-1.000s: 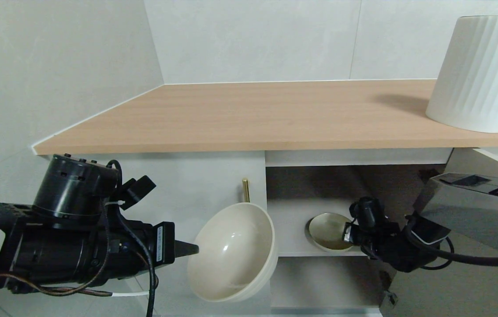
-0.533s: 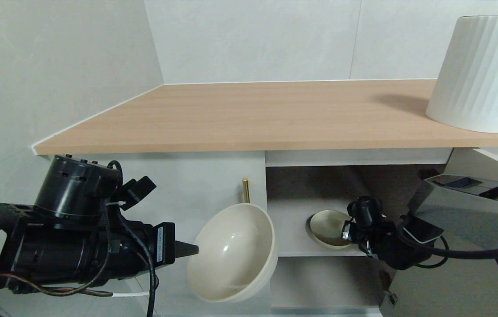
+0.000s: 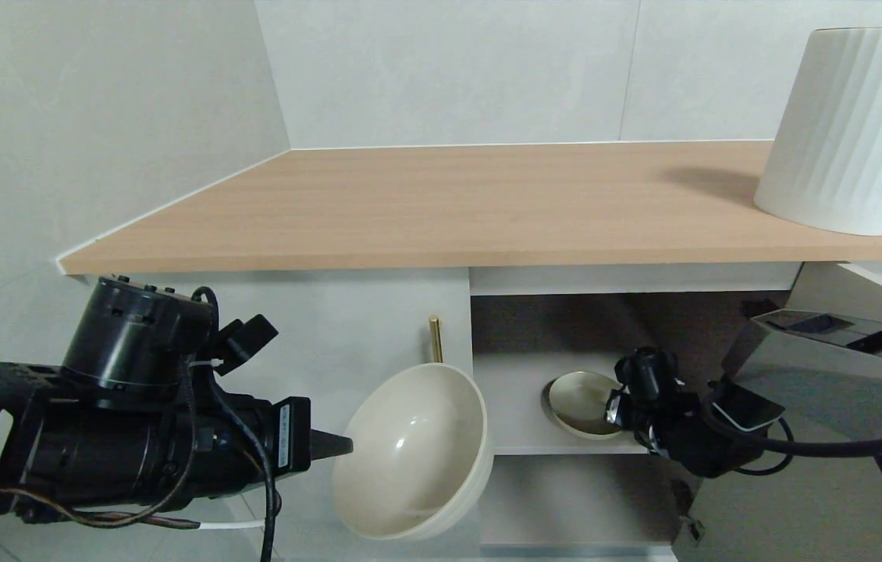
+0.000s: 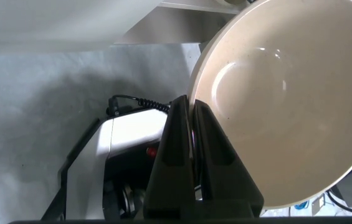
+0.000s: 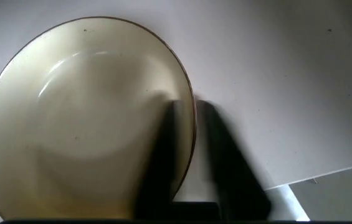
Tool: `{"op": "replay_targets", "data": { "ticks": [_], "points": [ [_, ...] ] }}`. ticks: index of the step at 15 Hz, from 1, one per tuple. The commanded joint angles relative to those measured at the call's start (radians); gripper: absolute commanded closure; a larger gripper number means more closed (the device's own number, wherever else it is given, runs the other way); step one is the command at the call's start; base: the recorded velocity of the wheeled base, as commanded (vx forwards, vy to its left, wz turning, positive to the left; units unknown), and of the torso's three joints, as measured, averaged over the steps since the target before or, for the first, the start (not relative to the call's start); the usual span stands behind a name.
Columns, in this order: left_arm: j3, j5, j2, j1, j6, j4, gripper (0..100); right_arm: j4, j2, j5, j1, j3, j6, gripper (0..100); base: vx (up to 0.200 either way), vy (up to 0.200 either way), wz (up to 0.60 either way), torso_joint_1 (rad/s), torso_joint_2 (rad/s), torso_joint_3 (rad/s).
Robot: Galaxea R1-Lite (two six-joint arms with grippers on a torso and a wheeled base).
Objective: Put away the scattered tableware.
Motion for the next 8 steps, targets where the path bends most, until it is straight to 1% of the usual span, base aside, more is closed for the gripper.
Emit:
{"op": "replay_targets", "data": {
  "ticks": [1, 4, 5, 7, 8],
  "points": [
    [0.004, 0.0, 0.001, -0.009, -0.001, 0.001, 100, 0.0, -0.008, -0.001, 0.001, -0.005, 0.003, 0, 0.0, 0.0, 0.0, 0.0, 0.0, 0.0],
    [0.01, 0.001, 0.015, -0.034, -0.001, 0.001, 100, 0.006, -0.042, -0.001, 0.002, 0.012, 0.003, 0, 0.0, 0.0, 0.0, 0.0, 0.0, 0.0],
    [0.01, 0.003, 0.034, -0.056, -0.001, 0.014, 100, 0.011, -0.121, 0.013, 0.007, 0.074, -0.001, 0, 0.0, 0.0, 0.0, 0.0, 0.0, 0.0],
    [-0.014, 0.021, 0.072, -0.086, -0.001, 0.08, 100, 0.055, -0.259, 0.099, 0.056, 0.158, -0.004, 0, 0.0, 0.0, 0.0, 0.0, 0.0, 0.0],
    [-0.031, 0.037, 0.101, -0.097, 0.003, 0.107, 100, 0.115, -0.341, 0.139, 0.082, 0.19, -0.004, 0, 0.0, 0.0, 0.0, 0.0, 0.0, 0.0]
  ]
}}
